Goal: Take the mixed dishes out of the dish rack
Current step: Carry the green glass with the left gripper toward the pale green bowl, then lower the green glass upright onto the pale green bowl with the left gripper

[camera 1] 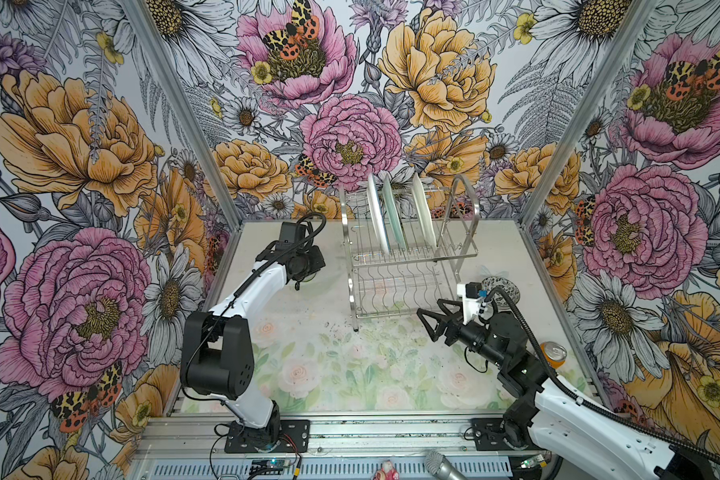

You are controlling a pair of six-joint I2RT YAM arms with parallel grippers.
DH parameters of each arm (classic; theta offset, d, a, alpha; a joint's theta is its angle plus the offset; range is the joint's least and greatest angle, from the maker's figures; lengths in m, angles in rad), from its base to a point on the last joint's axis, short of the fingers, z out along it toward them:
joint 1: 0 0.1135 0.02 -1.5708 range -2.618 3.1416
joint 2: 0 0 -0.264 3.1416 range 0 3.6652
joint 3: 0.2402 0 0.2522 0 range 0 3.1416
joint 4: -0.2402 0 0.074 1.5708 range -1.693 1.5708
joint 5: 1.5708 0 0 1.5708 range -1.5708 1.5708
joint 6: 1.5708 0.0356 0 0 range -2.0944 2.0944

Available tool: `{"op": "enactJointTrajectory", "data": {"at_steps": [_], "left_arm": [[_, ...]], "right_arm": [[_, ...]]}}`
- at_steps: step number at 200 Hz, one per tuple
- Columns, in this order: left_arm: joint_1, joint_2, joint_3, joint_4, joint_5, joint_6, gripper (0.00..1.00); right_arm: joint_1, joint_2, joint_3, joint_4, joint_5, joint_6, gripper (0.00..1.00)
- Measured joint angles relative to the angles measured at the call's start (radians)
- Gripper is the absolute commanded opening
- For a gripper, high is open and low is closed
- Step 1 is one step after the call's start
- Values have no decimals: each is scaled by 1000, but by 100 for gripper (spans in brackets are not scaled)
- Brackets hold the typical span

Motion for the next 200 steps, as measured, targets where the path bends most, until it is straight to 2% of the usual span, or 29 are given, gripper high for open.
{"op": "enactJointTrajectory", "data": {"at_steps": [67,104,131,135,144,160,189,192,196,200], "left_arm": [[13,234,259,-193,21,93,0],[13,322,333,-272,24,122,0],[11,356,369,-313,24,137,4],[11,360,376,-320,24,138,7],[11,368,391,-330,24,144,22],[10,377,415,-340,24,157,32],[10,379,453,-350,21,170,59],[10,379,457,-351,20,182,68],[10,380,463,-352,20,173,93],[9,380,468,-352,19,185,98]], "right_arm": [[-2,-11,-10,-15,7,-19,99],[-7,-23,-13,-30,8,-18,99],[-8,-40,-24,-42,7,-18,99],[-8,-40,-25,-44,7,-17,99],[-8,-39,-27,-49,7,-17,99],[-8,-36,-27,-54,1,-14,99],[-8,-11,-27,-56,-26,-10,99],[-8,-8,-27,-56,-28,-10,99],[-8,-3,-27,-58,-32,-10,99],[-8,0,-27,-60,-36,-10,99]]}}
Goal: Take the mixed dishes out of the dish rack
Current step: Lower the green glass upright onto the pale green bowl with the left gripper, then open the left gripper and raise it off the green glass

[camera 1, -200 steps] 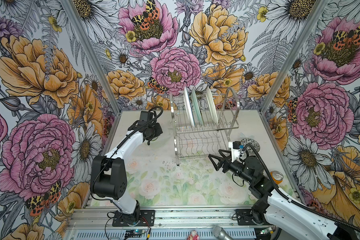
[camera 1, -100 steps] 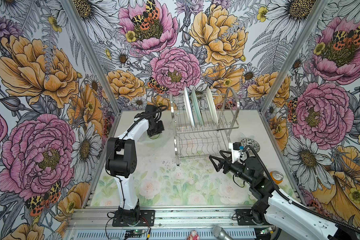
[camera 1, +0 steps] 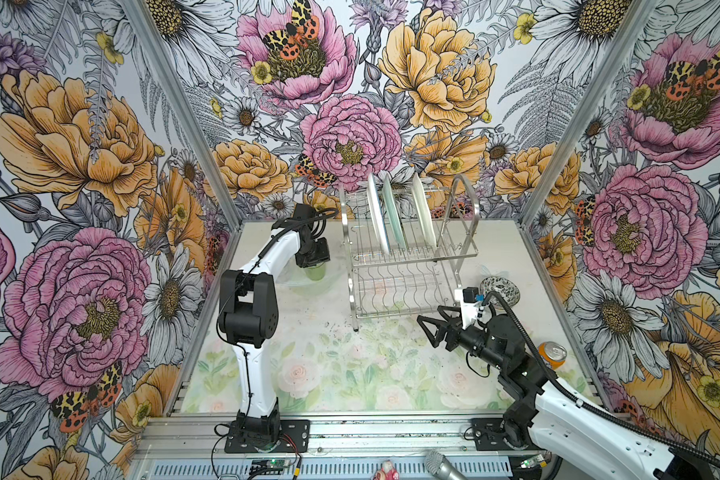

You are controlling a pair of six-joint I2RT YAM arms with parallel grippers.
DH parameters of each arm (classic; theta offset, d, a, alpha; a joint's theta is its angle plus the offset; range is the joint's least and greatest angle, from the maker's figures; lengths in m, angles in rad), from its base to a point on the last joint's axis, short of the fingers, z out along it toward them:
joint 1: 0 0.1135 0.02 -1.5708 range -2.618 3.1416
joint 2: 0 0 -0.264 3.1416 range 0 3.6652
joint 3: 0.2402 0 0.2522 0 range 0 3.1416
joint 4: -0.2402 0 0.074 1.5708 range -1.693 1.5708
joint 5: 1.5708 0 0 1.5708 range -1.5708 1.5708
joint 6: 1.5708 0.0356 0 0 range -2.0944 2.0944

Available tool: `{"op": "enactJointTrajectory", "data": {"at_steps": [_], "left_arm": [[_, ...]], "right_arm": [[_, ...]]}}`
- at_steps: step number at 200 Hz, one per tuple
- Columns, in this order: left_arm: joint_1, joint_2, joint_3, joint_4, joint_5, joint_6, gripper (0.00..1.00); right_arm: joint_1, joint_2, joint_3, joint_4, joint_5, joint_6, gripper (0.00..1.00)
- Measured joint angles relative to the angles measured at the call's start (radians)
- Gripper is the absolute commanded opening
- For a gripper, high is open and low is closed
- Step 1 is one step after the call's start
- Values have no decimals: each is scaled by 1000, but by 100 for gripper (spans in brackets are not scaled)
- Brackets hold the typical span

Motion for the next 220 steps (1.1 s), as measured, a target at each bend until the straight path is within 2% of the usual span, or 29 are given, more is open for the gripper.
{"op": "enactJointTrajectory", "data": {"at_steps": [91,151,220], "left_arm": [[1,-29,6,-10,-5,4,99],[11,-248,-111,-15,-68,-7,99],[-3,-511,-371,37,-114,-43,99]], "right_arm": [[-12,-77,-21,-11,-6,45,99],[-13,-228,-71,-51,-21,46,99],[-11,-219,11,-221,-10,-20,99]]}}
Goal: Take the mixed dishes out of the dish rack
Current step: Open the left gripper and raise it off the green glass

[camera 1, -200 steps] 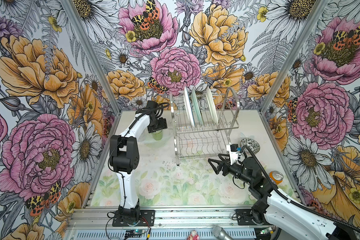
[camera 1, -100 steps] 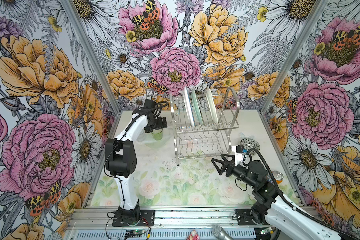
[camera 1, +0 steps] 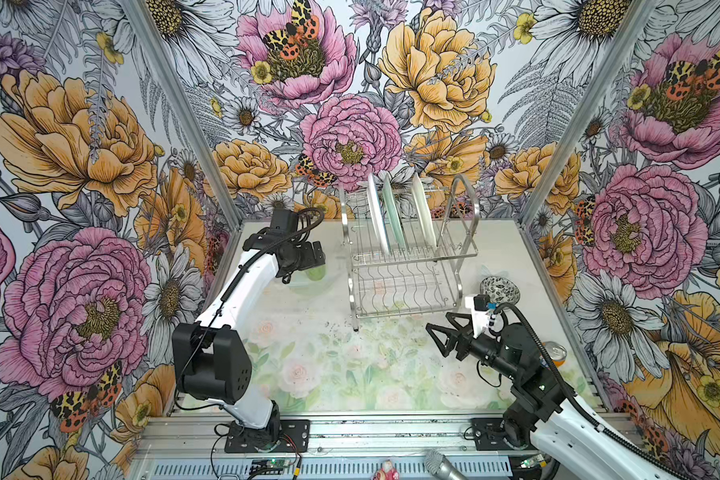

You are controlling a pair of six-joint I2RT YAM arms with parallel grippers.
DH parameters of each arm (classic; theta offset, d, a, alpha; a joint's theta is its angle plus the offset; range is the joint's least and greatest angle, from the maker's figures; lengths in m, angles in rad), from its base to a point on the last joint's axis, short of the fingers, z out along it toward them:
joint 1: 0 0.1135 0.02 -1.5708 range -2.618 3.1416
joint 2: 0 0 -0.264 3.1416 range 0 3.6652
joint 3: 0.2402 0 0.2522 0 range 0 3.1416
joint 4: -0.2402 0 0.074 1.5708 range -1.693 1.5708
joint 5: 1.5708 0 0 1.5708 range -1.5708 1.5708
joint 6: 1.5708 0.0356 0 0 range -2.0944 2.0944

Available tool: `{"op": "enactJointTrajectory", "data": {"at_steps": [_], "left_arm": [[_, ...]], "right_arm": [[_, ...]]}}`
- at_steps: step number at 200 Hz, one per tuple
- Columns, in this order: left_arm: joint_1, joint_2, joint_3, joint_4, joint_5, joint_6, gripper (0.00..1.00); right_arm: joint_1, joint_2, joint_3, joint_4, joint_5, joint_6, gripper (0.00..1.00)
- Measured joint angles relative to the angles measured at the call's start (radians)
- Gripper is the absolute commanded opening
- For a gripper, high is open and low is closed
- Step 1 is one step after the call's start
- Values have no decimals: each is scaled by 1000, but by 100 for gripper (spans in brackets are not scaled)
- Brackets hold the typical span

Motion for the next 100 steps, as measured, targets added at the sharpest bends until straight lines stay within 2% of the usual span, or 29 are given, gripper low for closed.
{"op": "enactJointTrajectory", "data": {"at_steps": [55,100], "left_arm": [[-16,-282,-185,98,-9,-43,99],[-37,-370,-280,146,6,-53,99]], "right_arm": [[36,71,143,-80,32,-33,99],[89,111,289,-150,91,-53,99]]}}
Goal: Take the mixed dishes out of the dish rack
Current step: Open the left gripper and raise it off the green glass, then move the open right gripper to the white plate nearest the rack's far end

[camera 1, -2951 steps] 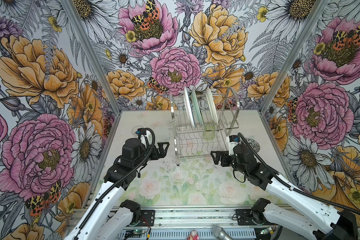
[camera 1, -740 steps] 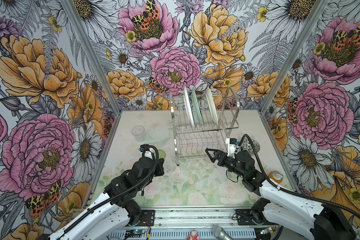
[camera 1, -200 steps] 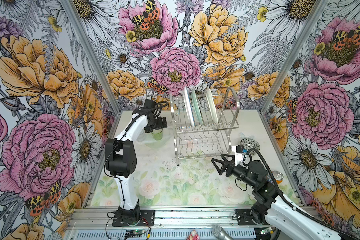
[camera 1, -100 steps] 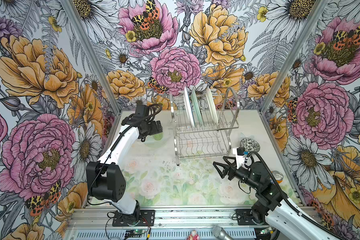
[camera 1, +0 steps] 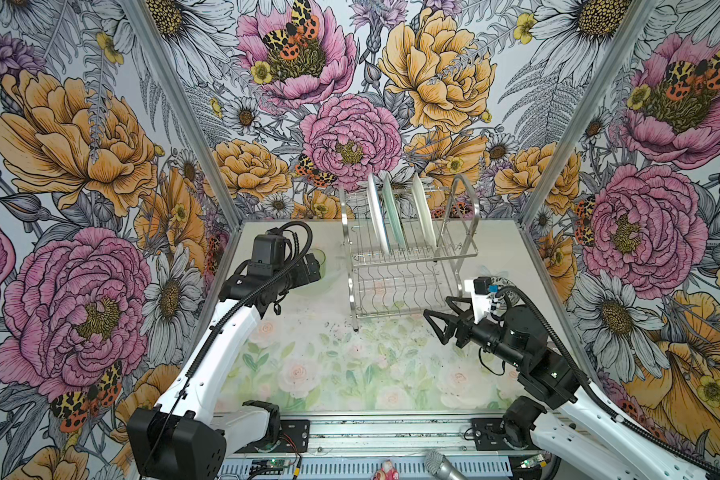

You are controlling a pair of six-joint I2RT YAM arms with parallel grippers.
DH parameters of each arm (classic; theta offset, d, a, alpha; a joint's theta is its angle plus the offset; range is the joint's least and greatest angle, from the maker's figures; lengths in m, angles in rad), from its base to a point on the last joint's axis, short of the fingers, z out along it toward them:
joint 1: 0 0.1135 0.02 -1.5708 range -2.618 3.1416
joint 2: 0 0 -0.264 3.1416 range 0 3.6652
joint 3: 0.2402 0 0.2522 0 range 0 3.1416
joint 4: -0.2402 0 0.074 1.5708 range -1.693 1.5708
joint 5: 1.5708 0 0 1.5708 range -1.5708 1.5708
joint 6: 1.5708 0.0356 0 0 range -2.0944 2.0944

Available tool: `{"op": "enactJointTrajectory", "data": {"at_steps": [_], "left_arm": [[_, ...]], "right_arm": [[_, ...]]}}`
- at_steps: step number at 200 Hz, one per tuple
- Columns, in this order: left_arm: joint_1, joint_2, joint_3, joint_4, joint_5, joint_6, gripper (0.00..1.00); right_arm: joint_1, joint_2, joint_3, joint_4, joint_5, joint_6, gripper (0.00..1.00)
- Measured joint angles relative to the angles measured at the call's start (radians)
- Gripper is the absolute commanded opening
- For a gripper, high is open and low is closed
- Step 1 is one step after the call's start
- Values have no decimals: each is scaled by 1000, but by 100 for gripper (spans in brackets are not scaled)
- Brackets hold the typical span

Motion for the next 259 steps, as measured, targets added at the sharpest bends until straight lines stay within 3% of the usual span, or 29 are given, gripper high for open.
{"op": "enactJointTrajectory", "data": {"at_steps": [86,139,183,259], "left_arm": [[-4,-178,-67,28,39,2,99],[-3,-250,-75,35,71,2,99],[-3,-266,-98,40,107,2,99],[-3,-282,-130,55,149,2,99]], "right_arm": [[43,145,297,-119,175,-162,99],[38,335,565,-189,259,-292,99],[-72,481,673,-222,239,-313,99],[-129,595,760,-235,195,-379,74]]}}
